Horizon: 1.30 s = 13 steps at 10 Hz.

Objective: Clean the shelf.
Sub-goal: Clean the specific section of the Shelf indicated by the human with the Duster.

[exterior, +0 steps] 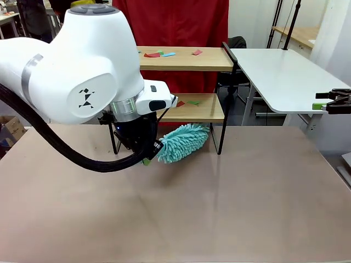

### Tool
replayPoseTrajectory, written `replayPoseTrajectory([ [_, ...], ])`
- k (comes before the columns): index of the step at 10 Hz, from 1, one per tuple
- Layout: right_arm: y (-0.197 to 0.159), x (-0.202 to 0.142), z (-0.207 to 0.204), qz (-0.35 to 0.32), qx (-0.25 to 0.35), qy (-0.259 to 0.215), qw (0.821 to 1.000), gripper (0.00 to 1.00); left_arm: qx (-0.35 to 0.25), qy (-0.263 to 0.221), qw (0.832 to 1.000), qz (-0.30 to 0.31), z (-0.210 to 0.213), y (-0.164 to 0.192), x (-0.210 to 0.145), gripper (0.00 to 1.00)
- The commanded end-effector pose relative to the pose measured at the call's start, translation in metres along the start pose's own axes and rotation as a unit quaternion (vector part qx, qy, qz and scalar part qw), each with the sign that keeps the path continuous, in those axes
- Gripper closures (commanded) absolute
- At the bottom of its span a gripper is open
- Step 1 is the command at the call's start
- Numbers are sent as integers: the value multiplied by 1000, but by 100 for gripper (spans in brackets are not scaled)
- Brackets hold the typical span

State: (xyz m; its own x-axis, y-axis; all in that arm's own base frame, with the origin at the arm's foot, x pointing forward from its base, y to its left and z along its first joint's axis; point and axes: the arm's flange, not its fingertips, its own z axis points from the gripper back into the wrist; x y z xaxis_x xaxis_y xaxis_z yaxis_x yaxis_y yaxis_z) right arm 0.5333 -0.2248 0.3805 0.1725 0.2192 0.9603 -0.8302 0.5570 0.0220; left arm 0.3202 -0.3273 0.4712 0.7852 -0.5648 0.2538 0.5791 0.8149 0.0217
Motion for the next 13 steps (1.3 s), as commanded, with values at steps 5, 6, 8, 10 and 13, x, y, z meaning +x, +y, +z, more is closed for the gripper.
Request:
replayPoseTrajectory([
  [5, 2, 2, -1, 1, 1, -2, 1000, 0, 21, -43, 995, 83, -38, -41, 33, 87],
  [6, 2, 2, -1, 1, 1, -2, 1000, 0, 23, -50, 994, 98, -45, -47, 39, 87],
  [8, 2, 2, -1, 1, 1, -2, 1000, 0, 31, -61, 990, 123, -58, -57, 51, 87],
  [10, 2, 2, -1, 1, 1, -2, 1000, 0, 22, -70, 988, 136, -71, -64, 67, 87],
  [13, 2, 2, -1, 1, 1, -2, 1000, 0, 17, -62, 986, 152, -97, -67, 88, 87],
])
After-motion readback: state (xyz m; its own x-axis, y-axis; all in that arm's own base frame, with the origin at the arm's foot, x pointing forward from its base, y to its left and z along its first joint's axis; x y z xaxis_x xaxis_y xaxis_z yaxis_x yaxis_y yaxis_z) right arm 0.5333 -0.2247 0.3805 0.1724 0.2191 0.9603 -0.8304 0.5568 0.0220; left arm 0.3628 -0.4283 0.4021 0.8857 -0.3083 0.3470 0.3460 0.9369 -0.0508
